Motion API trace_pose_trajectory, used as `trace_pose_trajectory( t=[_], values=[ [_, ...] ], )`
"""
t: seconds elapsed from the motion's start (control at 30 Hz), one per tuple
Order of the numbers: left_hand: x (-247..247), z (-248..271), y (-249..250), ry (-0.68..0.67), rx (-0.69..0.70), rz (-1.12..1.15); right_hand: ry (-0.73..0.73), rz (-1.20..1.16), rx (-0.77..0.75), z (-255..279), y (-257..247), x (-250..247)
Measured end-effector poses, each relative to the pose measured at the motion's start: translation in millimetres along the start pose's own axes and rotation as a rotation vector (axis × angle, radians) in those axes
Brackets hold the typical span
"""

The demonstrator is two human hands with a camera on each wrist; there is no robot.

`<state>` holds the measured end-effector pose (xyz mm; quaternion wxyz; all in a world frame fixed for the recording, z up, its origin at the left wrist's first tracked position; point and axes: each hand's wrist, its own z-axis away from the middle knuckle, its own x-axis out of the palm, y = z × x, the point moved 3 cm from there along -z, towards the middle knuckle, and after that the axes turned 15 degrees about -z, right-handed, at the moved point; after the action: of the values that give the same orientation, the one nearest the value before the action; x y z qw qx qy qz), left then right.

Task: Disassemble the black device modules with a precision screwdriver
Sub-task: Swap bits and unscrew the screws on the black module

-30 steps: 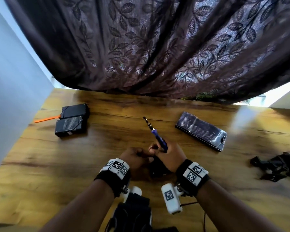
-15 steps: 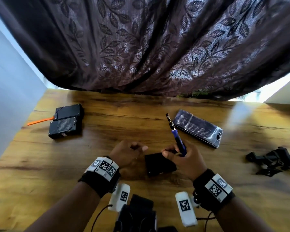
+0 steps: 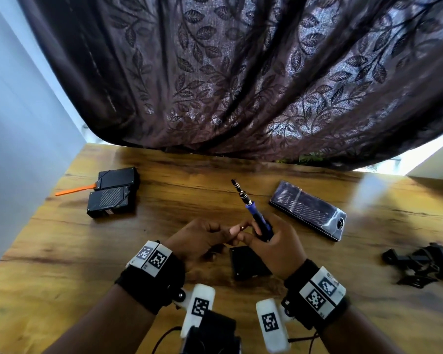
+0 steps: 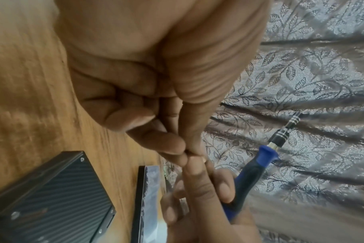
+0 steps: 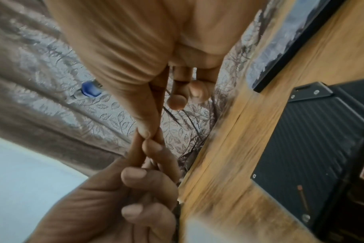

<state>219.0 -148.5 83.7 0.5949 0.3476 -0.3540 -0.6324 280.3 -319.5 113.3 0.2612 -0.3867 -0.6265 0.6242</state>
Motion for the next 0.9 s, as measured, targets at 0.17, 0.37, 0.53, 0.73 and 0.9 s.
trace_pose_trajectory(
  t=[0.17,0.37,0.53,0.73,0.9],
  values=[
    [-15.0,2.2,-7.9,0.119,0.031,-0.008,-0.051,0.161,-0.054,1.0,-2.0,13.2],
    [-50.1,18.8,1.4,0.331,0.228,-0.049,-0.032,0.258,0.063,12.6,10.1,1.7],
    [-59.0,22.5,0.3,0.323,0.304,0.041,-0.066,0.316,0.074,20.8,23.0,-1.5],
    [-57.5,26.0,0.4,0.291,0.355,0.056,-0.069,0.314,0.050,22.4,21.6,1.6],
    [-59.4,27.3,0.5,0.294,0.359,-0.004,-0.083,0.330,0.039,23.3,22.7,1.4]
  ],
)
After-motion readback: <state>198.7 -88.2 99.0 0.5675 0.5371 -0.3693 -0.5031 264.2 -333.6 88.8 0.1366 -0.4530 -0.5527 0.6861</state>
